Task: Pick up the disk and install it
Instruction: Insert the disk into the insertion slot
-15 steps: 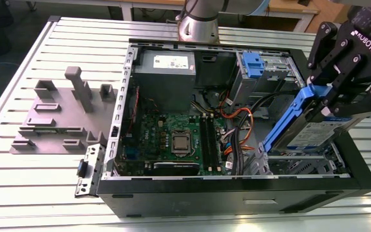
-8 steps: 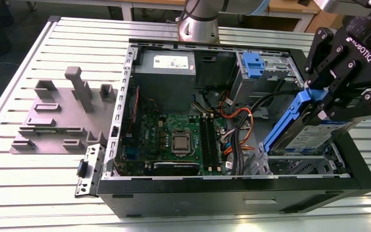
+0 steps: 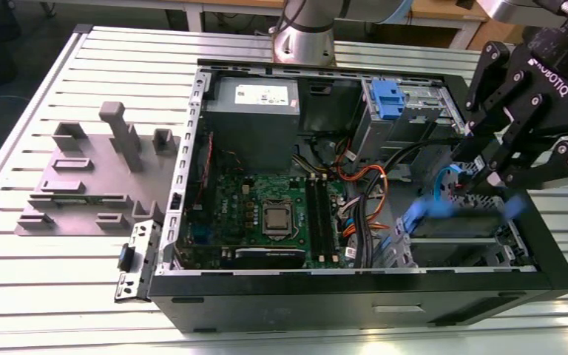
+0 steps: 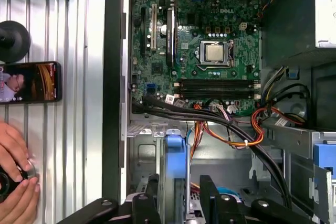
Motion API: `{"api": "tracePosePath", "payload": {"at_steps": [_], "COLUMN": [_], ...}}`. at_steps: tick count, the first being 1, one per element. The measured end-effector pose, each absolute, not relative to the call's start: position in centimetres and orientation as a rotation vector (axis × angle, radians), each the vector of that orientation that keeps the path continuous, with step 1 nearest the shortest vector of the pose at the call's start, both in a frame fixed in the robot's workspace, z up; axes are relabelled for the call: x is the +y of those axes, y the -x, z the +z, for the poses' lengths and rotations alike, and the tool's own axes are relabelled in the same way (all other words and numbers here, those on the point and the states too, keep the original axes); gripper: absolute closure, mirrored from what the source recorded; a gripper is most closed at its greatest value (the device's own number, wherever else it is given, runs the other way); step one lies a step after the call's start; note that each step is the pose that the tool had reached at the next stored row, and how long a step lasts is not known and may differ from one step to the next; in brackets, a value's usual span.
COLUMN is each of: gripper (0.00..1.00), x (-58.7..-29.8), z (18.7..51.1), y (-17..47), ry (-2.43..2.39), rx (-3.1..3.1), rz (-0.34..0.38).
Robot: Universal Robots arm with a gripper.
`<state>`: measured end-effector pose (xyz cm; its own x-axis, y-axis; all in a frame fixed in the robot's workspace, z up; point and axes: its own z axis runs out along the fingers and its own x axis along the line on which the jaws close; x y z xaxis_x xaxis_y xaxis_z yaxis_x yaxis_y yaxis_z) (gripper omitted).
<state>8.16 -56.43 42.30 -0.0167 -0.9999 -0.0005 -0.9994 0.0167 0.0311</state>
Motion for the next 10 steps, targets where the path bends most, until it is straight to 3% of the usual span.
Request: {"api": "tracePosePath", "payload": {"at_steps": [10], "gripper": [0.56], "x": [-56.5], "z": [40.5], "y": [-8.2], "ry": [-2.188], "rx": [-2.224], "rz": [-0.035]}}
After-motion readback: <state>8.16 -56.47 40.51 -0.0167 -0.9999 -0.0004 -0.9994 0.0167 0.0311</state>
